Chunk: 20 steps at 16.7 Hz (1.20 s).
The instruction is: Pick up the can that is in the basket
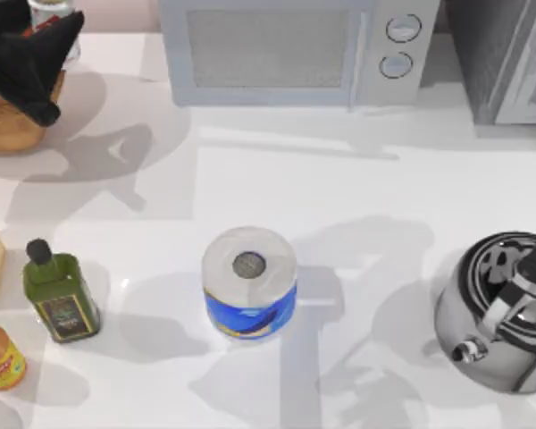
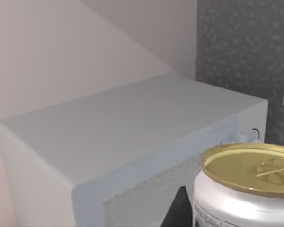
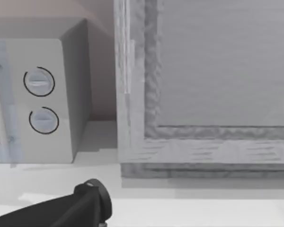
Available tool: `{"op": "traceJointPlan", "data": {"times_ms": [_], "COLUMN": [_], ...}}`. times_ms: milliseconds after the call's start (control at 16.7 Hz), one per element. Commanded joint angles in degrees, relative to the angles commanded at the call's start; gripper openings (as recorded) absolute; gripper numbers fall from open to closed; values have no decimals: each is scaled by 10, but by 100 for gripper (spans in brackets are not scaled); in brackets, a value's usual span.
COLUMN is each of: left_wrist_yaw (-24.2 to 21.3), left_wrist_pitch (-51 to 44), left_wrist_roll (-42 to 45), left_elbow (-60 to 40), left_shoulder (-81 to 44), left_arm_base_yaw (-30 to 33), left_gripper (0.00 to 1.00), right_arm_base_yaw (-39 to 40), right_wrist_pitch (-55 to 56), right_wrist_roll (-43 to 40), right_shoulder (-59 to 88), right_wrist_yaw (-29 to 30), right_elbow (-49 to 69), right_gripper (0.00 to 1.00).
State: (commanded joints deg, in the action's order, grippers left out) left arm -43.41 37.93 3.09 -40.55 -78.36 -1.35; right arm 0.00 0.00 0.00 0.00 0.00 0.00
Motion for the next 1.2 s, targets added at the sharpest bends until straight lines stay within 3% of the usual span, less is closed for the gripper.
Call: {"op": "traceJointPlan", "data": {"times_ms": [360,660,960,1200], "left_wrist_yaw": [-204,-337,-411,-417], "left_wrist_pitch": [172,286,349,355], "left_wrist_roll": [11,17,21,22], "left_elbow": [-162,-246,-257,-252], "left_shoulder": [-338,-552,-655,-661], "left_arm_base_yaw": [22,48,84,90], "left_gripper": [0,0,0,0], "right_arm_base_yaw": [0,0,0,0], "right_wrist_pitch": [0,0,0,0], "right_wrist_roll": [0,0,0,0], "right_shoulder": [0,0,0,0], "right_wrist_yaw": [0,0,0,0], "right_elbow": [0,0,0,0], "right_gripper": [100,100,100,100]}}
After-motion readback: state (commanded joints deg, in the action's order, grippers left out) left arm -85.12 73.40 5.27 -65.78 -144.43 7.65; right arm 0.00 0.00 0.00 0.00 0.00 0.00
